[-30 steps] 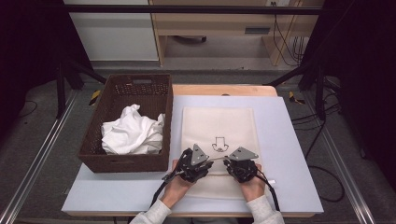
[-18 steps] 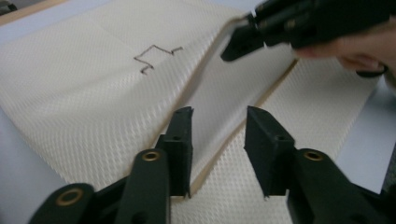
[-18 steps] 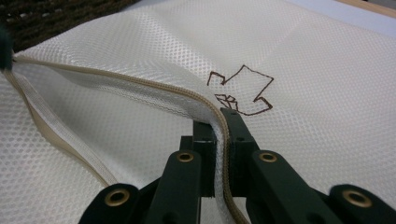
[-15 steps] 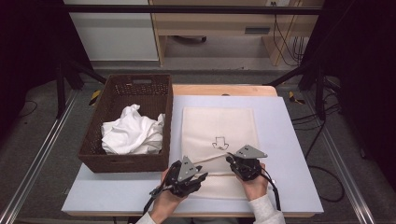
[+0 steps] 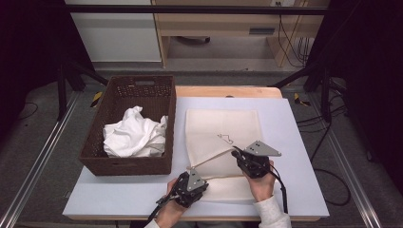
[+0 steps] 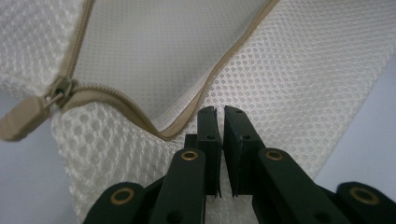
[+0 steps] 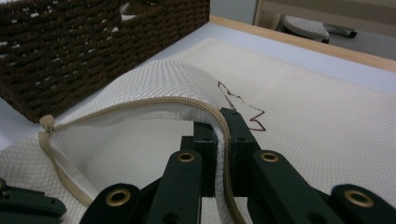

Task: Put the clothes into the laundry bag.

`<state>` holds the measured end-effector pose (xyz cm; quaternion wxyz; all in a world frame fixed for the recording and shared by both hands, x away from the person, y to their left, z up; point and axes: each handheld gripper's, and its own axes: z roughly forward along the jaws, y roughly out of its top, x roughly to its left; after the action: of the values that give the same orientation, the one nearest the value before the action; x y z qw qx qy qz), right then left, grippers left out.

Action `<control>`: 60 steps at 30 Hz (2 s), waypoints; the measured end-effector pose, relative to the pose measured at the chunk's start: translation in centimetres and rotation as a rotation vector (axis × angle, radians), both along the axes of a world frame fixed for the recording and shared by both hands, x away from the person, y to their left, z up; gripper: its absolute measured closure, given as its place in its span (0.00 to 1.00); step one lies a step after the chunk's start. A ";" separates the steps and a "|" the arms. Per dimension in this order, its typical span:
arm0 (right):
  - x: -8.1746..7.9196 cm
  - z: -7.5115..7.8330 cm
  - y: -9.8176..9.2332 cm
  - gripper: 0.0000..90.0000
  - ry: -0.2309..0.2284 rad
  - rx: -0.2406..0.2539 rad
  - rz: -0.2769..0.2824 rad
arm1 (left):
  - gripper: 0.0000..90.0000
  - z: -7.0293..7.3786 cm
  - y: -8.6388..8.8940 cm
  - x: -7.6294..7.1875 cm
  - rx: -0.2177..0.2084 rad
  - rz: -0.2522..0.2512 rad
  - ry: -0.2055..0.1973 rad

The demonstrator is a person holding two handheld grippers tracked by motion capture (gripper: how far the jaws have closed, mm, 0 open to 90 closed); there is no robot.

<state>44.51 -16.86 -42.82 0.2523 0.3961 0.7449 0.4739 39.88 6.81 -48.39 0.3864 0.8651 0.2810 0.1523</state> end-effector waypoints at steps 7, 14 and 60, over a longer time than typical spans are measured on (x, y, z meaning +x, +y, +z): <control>0.0 0.5 0.0 0.95 -0.015 0.013 -0.004 | 0.87 0.5 0.1 -0.2 -0.021 -0.006 -0.004; -0.2 0.4 -0.1 0.95 -0.014 0.016 -0.010 | 0.52 4.1 1.8 -1.0 -0.127 0.008 -0.079; 0.0 0.3 -0.8 0.94 0.004 0.009 -0.001 | 0.03 9.5 17.5 17.0 0.207 0.432 0.026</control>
<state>44.53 -17.66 -42.51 0.2494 0.3984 0.7431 0.4763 56.84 24.30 -38.87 0.2505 0.8218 0.4474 0.2484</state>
